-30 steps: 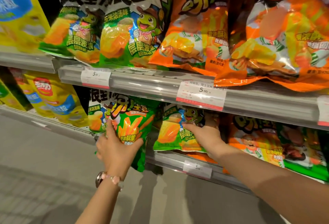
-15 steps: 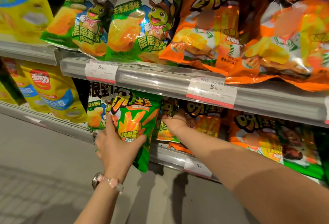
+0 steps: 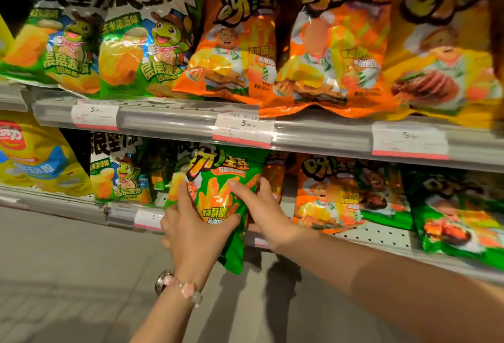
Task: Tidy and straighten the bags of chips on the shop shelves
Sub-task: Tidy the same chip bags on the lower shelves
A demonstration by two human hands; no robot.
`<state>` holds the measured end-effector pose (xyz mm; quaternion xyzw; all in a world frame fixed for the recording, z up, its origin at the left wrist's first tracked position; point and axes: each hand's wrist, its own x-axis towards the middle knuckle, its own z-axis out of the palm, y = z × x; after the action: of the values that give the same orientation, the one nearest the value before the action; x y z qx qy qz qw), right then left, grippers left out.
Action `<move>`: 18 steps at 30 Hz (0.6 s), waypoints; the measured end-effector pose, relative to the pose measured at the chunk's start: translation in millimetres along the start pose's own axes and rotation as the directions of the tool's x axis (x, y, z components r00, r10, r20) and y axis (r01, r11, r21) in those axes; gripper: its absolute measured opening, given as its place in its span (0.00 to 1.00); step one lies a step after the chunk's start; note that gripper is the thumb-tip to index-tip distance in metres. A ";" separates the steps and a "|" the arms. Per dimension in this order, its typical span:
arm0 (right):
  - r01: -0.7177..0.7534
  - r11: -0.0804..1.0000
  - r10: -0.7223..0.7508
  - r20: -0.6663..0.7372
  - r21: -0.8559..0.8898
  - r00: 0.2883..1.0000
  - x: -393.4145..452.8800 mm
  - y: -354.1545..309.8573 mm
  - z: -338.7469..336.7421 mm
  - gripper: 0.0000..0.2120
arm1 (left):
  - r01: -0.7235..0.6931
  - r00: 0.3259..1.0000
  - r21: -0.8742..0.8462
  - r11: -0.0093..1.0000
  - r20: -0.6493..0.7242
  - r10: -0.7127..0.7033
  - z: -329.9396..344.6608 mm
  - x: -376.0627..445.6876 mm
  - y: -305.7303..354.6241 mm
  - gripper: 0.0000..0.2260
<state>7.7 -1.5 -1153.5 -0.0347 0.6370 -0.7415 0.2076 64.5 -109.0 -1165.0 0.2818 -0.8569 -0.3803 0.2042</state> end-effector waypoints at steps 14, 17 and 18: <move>0.034 0.999 -0.044 -0.263 -0.040 0.964 -85.4 -30.5 -161.9 0.27 | -0.212 0.901 0.109 0.971 0.406 0.151 66.8 -111.1 116.5 0.54; 0.050 0.988 -0.093 -0.311 -0.143 0.946 -110.7 -47.6 -220.4 0.26 | -0.332 0.814 0.057 0.942 0.521 0.256 77.2 -136.3 148.2 0.56; 0.046 0.984 -0.100 -0.323 -0.171 0.941 -119.6 -53.8 -241.6 0.26 | -0.368 0.797 0.043 0.929 0.529 0.291 80.3 -146.0 159.4 0.56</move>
<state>26.1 270.9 -1121.4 0.0496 0.7189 -0.6901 0.0667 77.6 115.3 -1112.9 0.0305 -0.9409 -0.3372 0.0107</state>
